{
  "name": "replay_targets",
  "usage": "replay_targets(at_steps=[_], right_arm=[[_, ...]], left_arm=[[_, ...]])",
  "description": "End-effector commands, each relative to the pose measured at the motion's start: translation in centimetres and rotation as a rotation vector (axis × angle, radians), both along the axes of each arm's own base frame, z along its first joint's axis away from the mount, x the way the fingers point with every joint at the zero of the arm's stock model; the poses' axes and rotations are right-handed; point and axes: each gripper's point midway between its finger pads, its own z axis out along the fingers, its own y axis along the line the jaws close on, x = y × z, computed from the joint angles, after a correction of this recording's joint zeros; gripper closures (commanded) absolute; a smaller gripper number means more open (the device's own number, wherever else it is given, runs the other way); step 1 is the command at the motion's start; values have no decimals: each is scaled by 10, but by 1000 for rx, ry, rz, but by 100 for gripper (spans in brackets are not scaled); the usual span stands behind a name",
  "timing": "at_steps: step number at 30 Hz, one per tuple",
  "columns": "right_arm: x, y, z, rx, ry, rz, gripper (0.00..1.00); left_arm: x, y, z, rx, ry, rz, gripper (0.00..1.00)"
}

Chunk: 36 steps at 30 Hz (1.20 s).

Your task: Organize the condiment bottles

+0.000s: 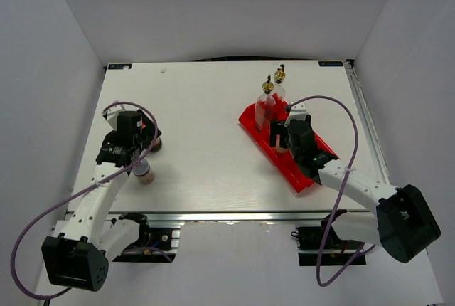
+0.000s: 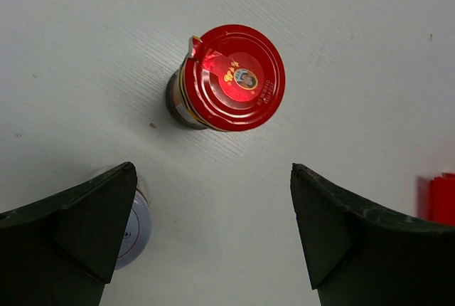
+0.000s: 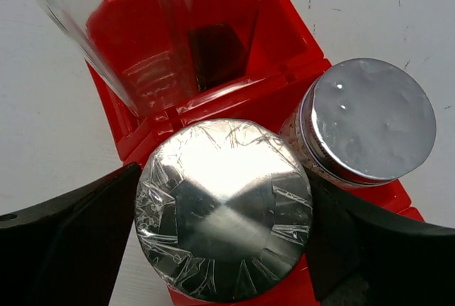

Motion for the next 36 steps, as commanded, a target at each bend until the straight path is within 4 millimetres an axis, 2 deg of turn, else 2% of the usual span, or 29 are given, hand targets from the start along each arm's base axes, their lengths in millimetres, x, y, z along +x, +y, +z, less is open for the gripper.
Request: replay_targets(at_steps=[1, 5, 13, 15, 16, 17, 20, 24, 28, 31, 34, 36], right_arm=[[10, 4, 35, 98, -81, -35, 11], [4, 1, 42, 113, -76, -43, 10], [-14, -4, 79, 181, -121, -21, 11], [-19, -6, 88, 192, -132, -16, 11], [-21, -6, 91, 195, -134, -8, 11], [-23, -5, 93, 202, -135, 1, 11], [-31, -1, 104, 228, -155, 54, 11], [-40, 1, 118, 258, -189, 90, 11], [-43, -7, 117, 253, -190, 63, 11], [-44, -12, 120, 254, -196, 41, 11], [-46, -13, 125, 259, -211, 43, 11], [-46, -11, 126, 253, -208, 55, 10]], left_arm=[[13, 11, 24, 2, -92, 97, 2], [23, 12, 24, 5, -99, 118, 2], [51, 11, 26, 38, -95, 112, 2], [58, 12, 18, 73, -66, 92, 2], [62, 12, 22, 86, -67, 86, 2], [66, 15, 15, 120, -33, 86, 2], [73, 20, 12, 158, 3, 98, 2], [79, 24, -6, 199, 69, 108, 2], [81, 29, -14, 231, 119, 127, 2], [83, 24, -22, 217, 136, 107, 3], [85, 16, -29, 183, 134, 70, 11], [86, 11, -31, 169, 138, 47, 23]])
